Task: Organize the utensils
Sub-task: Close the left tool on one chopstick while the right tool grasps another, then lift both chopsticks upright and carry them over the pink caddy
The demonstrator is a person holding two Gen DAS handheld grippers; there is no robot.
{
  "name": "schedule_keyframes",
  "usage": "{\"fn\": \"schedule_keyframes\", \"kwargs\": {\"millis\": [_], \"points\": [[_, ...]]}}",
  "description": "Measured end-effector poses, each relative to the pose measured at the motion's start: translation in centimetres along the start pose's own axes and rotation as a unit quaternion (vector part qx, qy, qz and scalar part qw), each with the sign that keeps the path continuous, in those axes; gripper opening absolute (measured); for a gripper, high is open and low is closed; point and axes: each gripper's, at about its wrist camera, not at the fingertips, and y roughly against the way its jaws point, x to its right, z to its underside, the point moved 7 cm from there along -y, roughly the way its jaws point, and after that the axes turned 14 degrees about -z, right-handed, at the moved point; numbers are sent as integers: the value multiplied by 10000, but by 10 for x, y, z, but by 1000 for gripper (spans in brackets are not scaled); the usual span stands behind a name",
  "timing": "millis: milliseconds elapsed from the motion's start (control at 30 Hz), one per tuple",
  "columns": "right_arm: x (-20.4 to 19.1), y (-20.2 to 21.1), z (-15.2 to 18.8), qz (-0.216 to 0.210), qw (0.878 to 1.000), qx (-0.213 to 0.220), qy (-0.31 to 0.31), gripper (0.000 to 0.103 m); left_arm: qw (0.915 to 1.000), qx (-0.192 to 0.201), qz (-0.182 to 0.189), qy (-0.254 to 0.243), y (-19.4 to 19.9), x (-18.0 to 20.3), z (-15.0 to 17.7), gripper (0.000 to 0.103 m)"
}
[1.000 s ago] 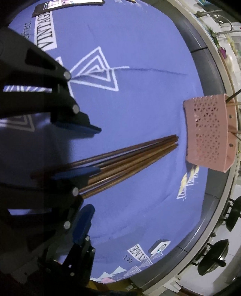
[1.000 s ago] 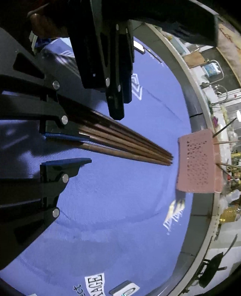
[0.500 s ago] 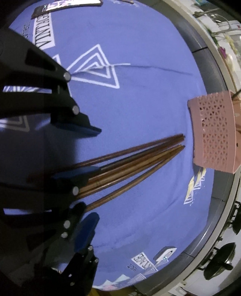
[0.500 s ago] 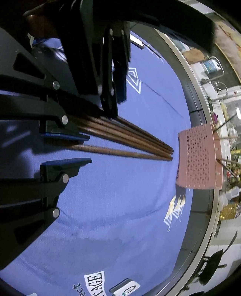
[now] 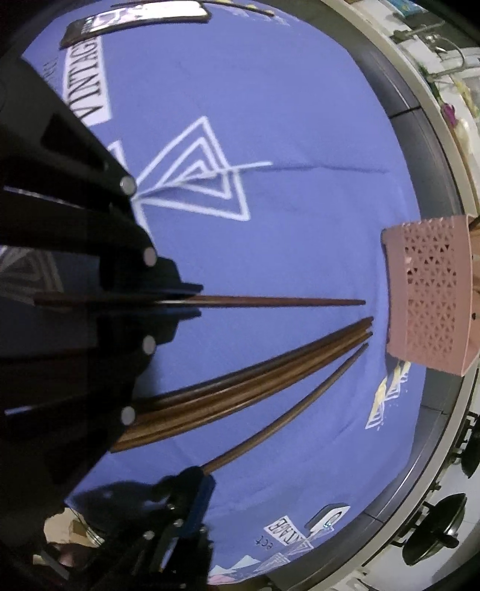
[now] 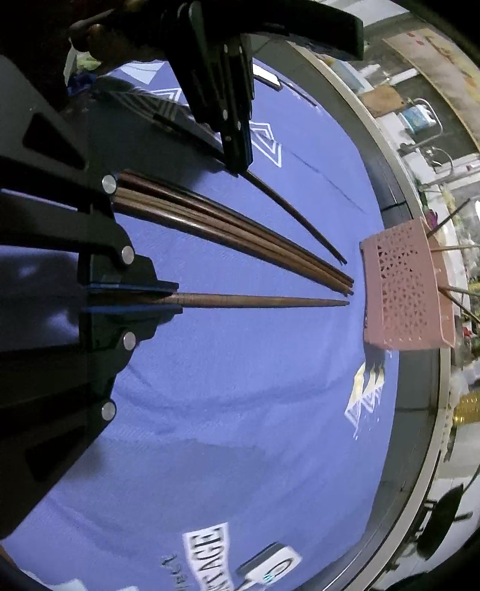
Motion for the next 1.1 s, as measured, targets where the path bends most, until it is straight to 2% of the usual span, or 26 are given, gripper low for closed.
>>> {"fn": "schedule_keyframes", "kwargs": {"millis": [100,167,267,467,500,567,600,700,833,900,1000,1100], "points": [[2,-13,-20,-223,9997,-134,-43,8,9999,60,-51,-153,-8,3,-16,10],[5,-22,-38,-305,9993,-212,-92,8,9993,125,-217,-265,-14,3,-30,20],[9,-32,-57,-556,9974,-352,-289,8,9990,141,-255,-348,-23,4,-47,32],[13,-47,-88,-521,9969,-540,-222,8,9976,267,-319,-561,-39,8,-79,32],[14,-47,-90,-564,9968,-533,-214,8,9977,270,-288,-554,-41,9,-83,29],[16,-45,-86,-663,9964,-488,-226,8,9983,256,-88,-522,-43,9,-86,9],[18,-40,-81,-702,9961,-475,-251,7,9984,245,-23,-514,-43,9,-87,7],[25,-23,-58,-632,9962,-508,-327,7,9985,251,-50,-476,-40,-2,-83,6],[29,4,-18,-603,9950,-666,-432,7,9991,154,21,-405,-31,-20,-62,7],[30,9,-12,-600,9942,-767,-448,7,9991,97,42,-404,-30,-24,-59,7],[32,0,-36,-506,9950,-760,-392,8,9988,65,-58,-486,-36,-23,-68,14],[35,-22,-71,-439,9964,-656,-323,8,9985,122,-60,-526,-41,-13,-80,15]]}}
